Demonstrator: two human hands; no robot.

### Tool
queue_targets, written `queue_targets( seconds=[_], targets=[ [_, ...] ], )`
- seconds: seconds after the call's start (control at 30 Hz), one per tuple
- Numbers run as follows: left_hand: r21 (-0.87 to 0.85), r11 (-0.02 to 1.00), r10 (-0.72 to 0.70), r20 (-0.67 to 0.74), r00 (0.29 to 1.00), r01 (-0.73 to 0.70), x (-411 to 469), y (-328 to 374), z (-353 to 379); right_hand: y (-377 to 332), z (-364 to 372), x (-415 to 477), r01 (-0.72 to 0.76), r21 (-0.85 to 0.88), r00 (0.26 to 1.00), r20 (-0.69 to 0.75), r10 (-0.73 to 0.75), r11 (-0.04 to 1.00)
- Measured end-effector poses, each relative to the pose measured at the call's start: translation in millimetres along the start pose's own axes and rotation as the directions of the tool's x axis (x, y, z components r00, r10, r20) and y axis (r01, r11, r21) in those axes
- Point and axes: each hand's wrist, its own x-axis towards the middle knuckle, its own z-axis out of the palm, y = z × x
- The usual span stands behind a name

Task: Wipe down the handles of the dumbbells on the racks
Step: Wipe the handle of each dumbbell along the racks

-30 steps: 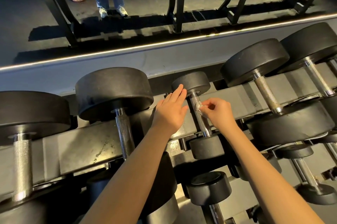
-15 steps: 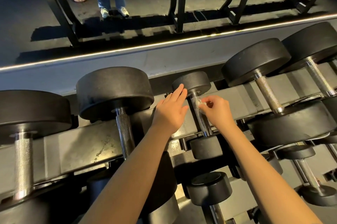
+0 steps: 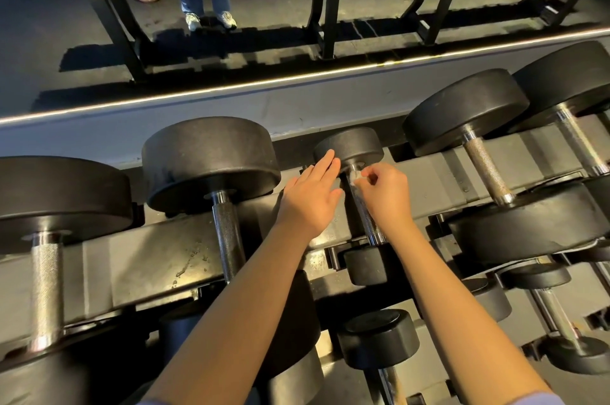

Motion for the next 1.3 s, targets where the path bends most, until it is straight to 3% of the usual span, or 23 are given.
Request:
queue_targets(
  seconds=[0.17, 0.4, 0.67, 0.8, 0.93, 1.1, 1.2, 1.3],
  targets=[
    [0.016, 1.0, -0.007, 0.011, 1.0, 0.007, 4.3, -2.8, 3.6, 18.1, -9.3, -22.6, -0.041, -0.063, 0.991, 0.121, 0.049, 0.997],
    [0.049, 0.998, 0.028, -0.04, 0.999, -0.026, 1.2, -4.1, 5.0, 2.8, 2.9, -0.1, 0.034, -0.006, 0.999, -0.016, -0.034, 0.999],
    [0.122, 0.99, 0.091, -0.152, 0.984, -0.072, -0.9, -8.4, 7.9, 28.3, -22.8, -25.5, -0.011, -0.078, 0.972, 0.232, 0.029, 0.997],
    [0.183, 0.976, 0.149, -0.187, 0.971, -0.114, -1.8, -8.9, 7.8, 28.0, -23.5, -21.4, 0.009, -0.029, 0.975, 0.224, -0.002, 1.0],
    [0.205, 0.977, 0.092, -0.163, 0.982, -0.058, 0.4, -6.1, 8.2, 15.8, -16.5, -1.6, 0.049, 0.063, 0.988, 0.145, -0.057, 0.997],
    [0.367, 0.918, 0.21, -0.133, 0.969, -0.149, -1.2, -10.6, 8.1, 26.7, -28.3, -19.6, -0.037, 0.062, 0.96, 0.281, 0.018, 0.997],
    [0.223, 0.972, 0.093, -0.107, 0.99, -0.067, 1.1, -2.0, 1.3, 32.0, -37.7, -31.0, -0.092, -0.007, 0.914, 0.396, 0.088, 0.996],
    [0.158, 0.987, -0.012, -0.045, 0.999, 0.019, 4.0, -0.2, -0.9, 28.7, -37.9, -33.9, -0.098, -0.023, 0.926, 0.365, 0.1, 0.995]
  ],
)
